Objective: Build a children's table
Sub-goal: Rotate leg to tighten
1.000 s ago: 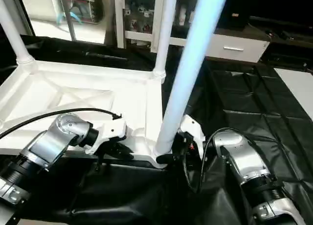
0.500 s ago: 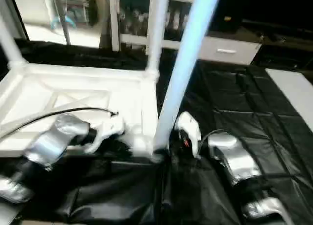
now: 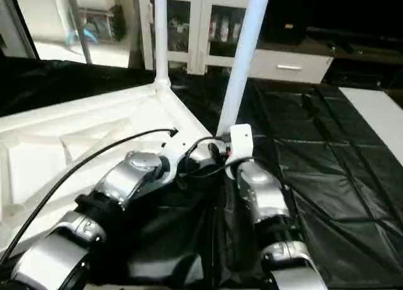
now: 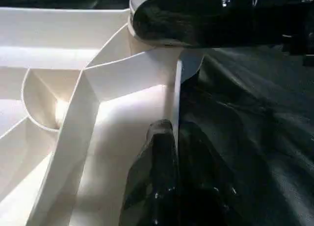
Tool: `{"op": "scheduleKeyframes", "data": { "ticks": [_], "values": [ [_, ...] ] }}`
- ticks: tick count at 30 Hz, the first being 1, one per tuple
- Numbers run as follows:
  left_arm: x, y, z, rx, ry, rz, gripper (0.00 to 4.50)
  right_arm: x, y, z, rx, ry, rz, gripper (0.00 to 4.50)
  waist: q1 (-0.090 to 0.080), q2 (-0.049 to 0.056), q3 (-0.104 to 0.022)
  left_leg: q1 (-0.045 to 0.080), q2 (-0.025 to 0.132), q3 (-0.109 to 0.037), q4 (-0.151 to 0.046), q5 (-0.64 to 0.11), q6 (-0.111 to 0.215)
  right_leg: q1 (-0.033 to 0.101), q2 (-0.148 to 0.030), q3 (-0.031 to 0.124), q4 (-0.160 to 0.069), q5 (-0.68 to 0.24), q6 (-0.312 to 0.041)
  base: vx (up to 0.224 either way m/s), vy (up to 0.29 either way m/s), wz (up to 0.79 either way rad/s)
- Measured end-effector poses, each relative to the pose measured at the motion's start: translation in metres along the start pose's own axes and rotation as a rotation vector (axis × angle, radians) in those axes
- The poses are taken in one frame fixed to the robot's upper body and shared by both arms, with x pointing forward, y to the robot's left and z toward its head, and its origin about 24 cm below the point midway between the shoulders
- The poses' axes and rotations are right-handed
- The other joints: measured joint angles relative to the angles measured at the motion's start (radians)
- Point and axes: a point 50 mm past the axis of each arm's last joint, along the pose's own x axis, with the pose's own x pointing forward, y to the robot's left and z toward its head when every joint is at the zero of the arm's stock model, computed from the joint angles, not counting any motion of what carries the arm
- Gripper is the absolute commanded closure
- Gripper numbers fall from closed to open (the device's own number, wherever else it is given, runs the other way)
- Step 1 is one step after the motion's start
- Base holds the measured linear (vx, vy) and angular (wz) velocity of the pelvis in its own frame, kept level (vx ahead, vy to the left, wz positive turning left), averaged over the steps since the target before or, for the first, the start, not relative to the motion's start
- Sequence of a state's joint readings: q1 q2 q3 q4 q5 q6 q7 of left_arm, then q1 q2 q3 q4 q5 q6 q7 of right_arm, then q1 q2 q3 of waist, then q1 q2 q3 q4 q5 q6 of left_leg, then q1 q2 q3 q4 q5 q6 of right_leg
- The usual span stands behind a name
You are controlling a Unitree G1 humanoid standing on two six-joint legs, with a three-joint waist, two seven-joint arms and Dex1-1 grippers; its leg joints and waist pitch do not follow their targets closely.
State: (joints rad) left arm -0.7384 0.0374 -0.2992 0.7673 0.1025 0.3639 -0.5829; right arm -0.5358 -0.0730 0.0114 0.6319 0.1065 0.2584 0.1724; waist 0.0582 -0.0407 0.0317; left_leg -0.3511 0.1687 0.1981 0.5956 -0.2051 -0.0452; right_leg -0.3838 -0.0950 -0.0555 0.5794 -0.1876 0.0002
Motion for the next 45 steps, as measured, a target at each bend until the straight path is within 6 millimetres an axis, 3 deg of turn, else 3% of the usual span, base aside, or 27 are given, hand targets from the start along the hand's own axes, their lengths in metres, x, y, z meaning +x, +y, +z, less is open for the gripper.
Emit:
{"op": "scheduleKeyframes", "data": {
  "ticks": [4,6,9,12,17,20,22,27,35,45],
  "values": [
    [-0.001,0.001,0.0,0.033,-0.006,-0.003,4.5,-0.001,-0.002,0.0,0.003,-0.023,0.011,1.85,0.001,0.001,0.001,-0.001,0.0,0.0,-0.002,0.0,0.0,-0.001,0.0,0.0,-0.001,0.0,0.0,0.0,0.0,0.0],
    [-0.002,0.002,0.0,0.057,-0.01,-0.025,4.5,-0.005,-0.006,-0.001,0.006,-0.039,0.038,1.2,0.004,0.0,0.001,-0.001,0.0,0.001,-0.005,0.0,0.0,-0.001,0.0,0.0,-0.001,0.001,0.001,0.0,0.0,0.0],
    [-0.012,0.015,-0.004,0.093,-0.006,0.001,4.5,-0.013,-0.007,0.001,-0.021,-0.07,0.135,1.1,0.0,-0.005,0.004,0.0,0.002,0.001,-0.009,0.0,0.0,-0.002,0.002,-0.001,0.0,0.006,0.004,0.0,0.0,0.0],
    [-0.025,0.029,-0.008,0.137,-0.007,0.009,4.5,-0.022,-0.008,0.003,-0.055,-0.07,0.248,0.73,-0.003,-0.011,0.007,-0.003,0.006,-0.006,-0.01,0.002,-0.003,-0.005,0.002,-0.012,0.0,0.01,0.004,0.0,0.0,0.0],
    [-0.037,0.031,-0.012,0.195,-0.012,-0.078,4.5,-0.039,-0.024,0.012,-0.124,-0.05,0.392,0.41,0.004,-0.011,0.007,-0.003,0.006,-0.002,-0.015,0.002,-0.004,-0.01,0.002,-0.011,0.002,0.017,0.0,0.032,-0.008,0.01],
    [-0.055,0.032,-0.019,0.316,-0.003,-0.218,4.5,-0.054,-0.032,0.013,-0.191,-0.02,0.513,0.1,0.006,-0.012,0.006,-0.006,0.006,0.0,-0.018,0.005,0.001,-0.015,0.002,-0.01,0.002,0.013,-0.005,0.0,0.0,0.0],
    [-0.064,0.03,-0.024,0.35,0.0,-0.303,4.5,-0.065,-0.043,0.011,-0.241,0.023,0.574,0.04,0.015,-0.014,0.007,-0.007,0.006,0.001,-0.018,0.003,0.004,-0.016,0.002,-0.01,0.004,0.01,-0.01,0.0,0.0,0.0],
    [-0.071,0.022,-0.025,0.395,0.038,-0.44,4.5,-0.08,-0.039,0.017,-0.323,0.078,0.809,0.04,0.037,-0.018,0.007,-0.005,0.006,0.002,-0.016,0.001,0.0,-0.014,0.001,-0.009,0.006,0.01,-0.01,0.0,0.0,0.0],
    [-0.078,0.007,-0.029,0.41,0.069,-0.611,4.5,-0.089,-0.032,0.006,-0.371,0.189,0.987,0.04,0.043,-0.022,0.008,-0.002,0.006,0.002,-0.01,0.001,-0.003,-0.014,0.001,-0.008,0.015,0.01,-0.01,0.0,0.0,0.0],
    [-0.081,0.004,-0.03,0.409,0.096,-0.647,4.5,-0.081,-0.026,0.002,-0.43,0.191,1.004,0.04,0.039,-0.022,0.008,-0.001,0.007,0.002,-0.01,0.002,-0.004,-0.013,0.001,-0.007,0.016,0.01,-0.01,0.0,0.0,0.0]
  ]
}}
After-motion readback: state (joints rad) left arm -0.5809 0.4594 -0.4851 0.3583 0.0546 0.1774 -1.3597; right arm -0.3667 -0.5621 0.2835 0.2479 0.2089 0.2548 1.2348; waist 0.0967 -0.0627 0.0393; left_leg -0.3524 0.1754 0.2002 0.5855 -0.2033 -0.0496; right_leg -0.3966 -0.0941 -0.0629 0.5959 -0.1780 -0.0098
